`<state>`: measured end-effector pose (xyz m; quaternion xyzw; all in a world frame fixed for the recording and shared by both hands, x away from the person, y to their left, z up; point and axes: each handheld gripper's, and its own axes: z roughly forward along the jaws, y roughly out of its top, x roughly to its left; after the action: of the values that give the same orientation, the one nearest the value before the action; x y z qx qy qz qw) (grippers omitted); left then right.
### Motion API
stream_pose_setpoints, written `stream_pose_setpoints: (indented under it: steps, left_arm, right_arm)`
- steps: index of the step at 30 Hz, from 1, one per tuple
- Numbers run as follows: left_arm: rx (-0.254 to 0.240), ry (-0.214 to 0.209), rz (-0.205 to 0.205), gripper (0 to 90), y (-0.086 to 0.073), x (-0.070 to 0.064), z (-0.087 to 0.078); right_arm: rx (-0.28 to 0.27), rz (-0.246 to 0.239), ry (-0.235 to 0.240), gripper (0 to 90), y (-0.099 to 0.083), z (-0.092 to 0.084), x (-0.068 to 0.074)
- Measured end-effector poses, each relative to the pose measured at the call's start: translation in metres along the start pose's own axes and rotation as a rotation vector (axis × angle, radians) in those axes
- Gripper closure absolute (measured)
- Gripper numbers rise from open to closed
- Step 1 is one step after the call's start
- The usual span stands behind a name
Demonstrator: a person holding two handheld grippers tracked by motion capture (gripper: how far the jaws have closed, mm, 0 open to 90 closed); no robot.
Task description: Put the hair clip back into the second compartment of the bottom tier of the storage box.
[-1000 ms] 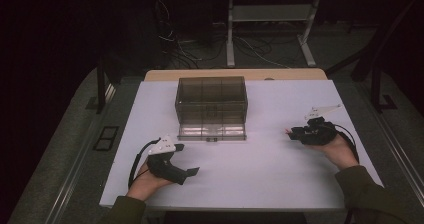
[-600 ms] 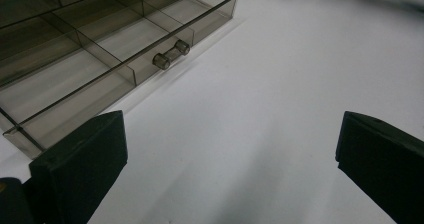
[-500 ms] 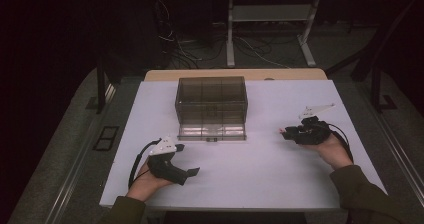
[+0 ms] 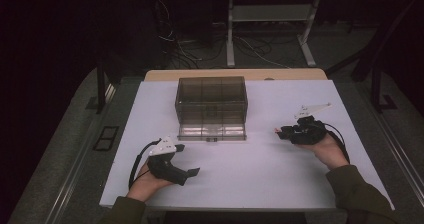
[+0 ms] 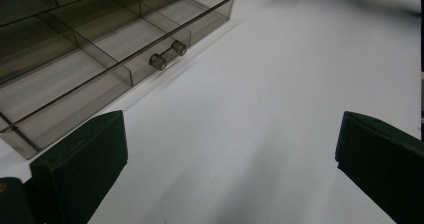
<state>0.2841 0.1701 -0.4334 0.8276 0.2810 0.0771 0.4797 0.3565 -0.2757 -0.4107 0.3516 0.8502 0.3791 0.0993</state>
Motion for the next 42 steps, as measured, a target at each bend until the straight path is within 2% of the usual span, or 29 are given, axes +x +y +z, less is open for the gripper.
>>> stream_pose_setpoints:
  steps: [14,42]
  left_arm:
    - [-0.007,0.0,-0.004,0.0,0.001,-0.001,0.0]
    - [-0.01,-0.006,0.001,0.0,0.0,-0.001,-0.002]
  right_arm:
    - [-0.007,-0.03,0.023,67.7,0.012,0.007,0.014]
    - [-0.011,-0.08,0.07,67.8,0.039,0.029,0.031]
